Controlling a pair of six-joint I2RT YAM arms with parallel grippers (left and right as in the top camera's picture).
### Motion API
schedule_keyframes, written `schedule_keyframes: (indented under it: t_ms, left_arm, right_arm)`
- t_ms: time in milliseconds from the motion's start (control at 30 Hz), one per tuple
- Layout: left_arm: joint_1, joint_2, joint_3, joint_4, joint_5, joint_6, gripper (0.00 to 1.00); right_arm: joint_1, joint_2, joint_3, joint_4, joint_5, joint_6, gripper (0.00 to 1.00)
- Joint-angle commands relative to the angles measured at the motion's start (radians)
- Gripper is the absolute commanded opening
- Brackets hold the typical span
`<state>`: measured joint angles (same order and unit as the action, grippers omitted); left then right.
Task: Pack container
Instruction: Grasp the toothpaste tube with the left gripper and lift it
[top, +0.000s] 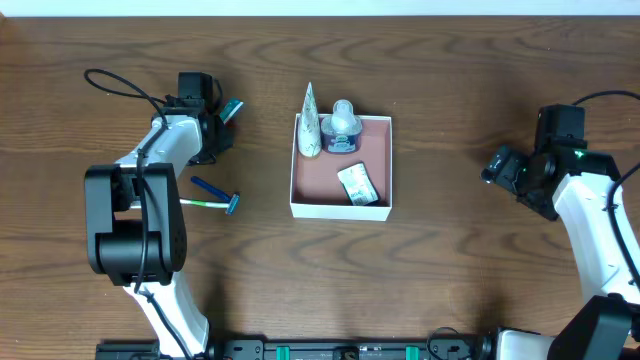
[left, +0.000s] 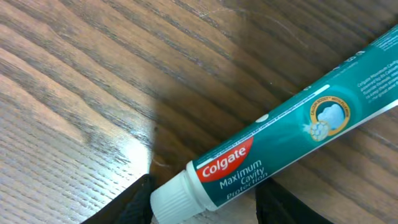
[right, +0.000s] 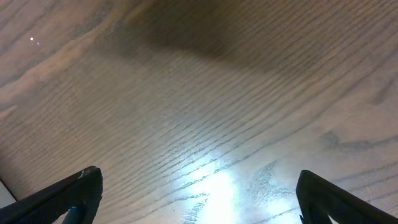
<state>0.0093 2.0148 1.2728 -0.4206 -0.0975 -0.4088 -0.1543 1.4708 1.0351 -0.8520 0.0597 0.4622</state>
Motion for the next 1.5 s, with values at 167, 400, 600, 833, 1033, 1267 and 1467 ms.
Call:
schedule_keyframes:
  t_ms: [167,400,600,833,1033,1267,1467]
  left_arm:
    - [0.001,0.018,-0.014,-0.05,-0.027,0.145,0.52]
    - [0.001,0.016,-0.014,-0.039,-0.027,0.277,0.6]
    - [0.001,0.016,-0.014,0.031,-0.027,0.433,0.78]
    - [0.001,0.016,-0.014,0.142,-0.021,0.496,0.83]
    - [0.001,0.016,-0.014,0.176,0.13,0.547,0.68]
    - [0.0,0.017,-0.026,0.159,0.24,0.528,0.37]
    - [0.0,0.018,-0.027,0.113,0.24,0.528,0.38]
  right_arm:
    - [-0.008,0.0,0.011,-0.001,0.004,-0.014,0.99]
    - [-0.008,0.0,0.011,-0.001,0.003,-0.014,0.99]
    - [-0.008,0.0,0.011,-0.001,0.003,-0.014,0.99]
    - [-0.008,0.0,0.011,-0.001,0.003,-0.014,0.99]
    - [-0.008,0.0,0.011,-0.001,0.003,-0.014,0.99]
    - [-0.008,0.0,0.011,-0.001,0.004,-0.014,0.99]
    - [-0.008,0.0,0.011,-0.001,0.003,-0.014,0.99]
